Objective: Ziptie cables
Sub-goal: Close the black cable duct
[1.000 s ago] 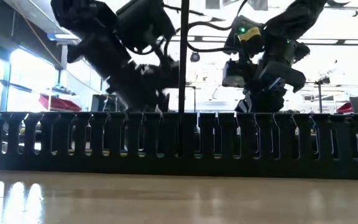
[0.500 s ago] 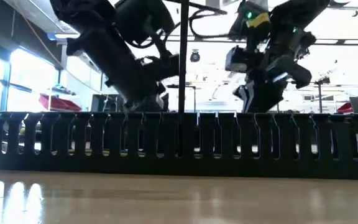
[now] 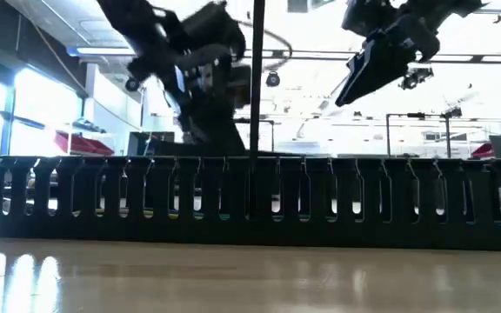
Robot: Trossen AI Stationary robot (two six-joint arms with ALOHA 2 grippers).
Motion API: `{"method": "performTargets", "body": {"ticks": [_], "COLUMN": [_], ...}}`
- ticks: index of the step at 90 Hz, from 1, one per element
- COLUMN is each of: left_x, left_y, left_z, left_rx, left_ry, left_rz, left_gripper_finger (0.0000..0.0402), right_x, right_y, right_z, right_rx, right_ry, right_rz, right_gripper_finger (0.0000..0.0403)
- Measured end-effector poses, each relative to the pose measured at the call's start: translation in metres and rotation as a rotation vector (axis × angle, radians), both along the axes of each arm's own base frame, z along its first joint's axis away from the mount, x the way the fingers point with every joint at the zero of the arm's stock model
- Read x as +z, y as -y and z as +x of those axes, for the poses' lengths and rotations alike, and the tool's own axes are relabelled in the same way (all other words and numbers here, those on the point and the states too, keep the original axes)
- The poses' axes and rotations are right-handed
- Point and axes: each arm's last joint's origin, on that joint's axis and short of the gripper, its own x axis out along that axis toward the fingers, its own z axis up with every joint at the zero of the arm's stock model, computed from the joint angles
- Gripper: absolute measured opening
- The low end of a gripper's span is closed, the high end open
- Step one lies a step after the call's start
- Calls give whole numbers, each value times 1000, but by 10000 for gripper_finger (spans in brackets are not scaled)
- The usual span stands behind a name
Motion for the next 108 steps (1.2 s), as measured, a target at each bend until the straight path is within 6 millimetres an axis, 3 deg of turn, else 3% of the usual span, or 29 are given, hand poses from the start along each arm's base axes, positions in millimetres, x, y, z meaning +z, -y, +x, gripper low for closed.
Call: {"method": "performTargets", "body": {"ticks": [14, 28, 47, 61, 79, 108], "left_x": [-18, -20, -9, 10, 30, 24], "left_y": [-20, -27, -32, -34, -1, 63], "left_z": [0, -1, -5, -15, -17, -17], "left_rx": [67, 76, 79, 91, 66, 142], "left_ry": [-63, -69, -52, -57, -9, 6], "left_rz": [-46, -37, 30, 123, 265, 462], "left_gripper_finger": [43, 98, 173, 196, 196, 196], "right_x": [-9, -21, -45, -67, -85, -114], "right_y": [-2, -10, -18, -13, 9, 40], "right_z": [3, 9, 22, 29, 38, 32], "right_rx": [-5, 49, 139, 221, 250, 254], "right_ry": [-47, -97, -191, -279, -303, -410], "right_rz": [80, 74, 22, 10, 9, -42], "right_gripper_finger": [194, 210, 228, 257, 289, 298]}}
